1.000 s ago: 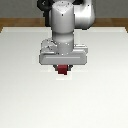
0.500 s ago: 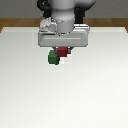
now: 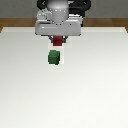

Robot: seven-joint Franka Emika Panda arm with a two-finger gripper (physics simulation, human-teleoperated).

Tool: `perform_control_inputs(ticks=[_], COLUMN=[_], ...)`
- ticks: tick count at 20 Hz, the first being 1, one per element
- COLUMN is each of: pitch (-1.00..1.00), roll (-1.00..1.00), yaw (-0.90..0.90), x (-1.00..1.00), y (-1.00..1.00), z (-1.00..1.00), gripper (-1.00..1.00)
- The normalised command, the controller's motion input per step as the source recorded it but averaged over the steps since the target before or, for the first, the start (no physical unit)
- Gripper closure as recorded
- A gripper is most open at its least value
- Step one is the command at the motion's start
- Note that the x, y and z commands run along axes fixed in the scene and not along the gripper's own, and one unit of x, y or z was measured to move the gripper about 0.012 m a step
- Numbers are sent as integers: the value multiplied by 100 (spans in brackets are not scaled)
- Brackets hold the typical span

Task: Place the red cube on top of the green cube.

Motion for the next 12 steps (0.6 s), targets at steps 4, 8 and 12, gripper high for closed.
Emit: perform_control_inputs(ticks=[4,8,12], pitch=[0,0,0], roll=[0,0,0], yaw=[0,0,0], x=[0,0,0], y=[-50,0,0], z=[0,-25,-50], gripper=[100,100,100])
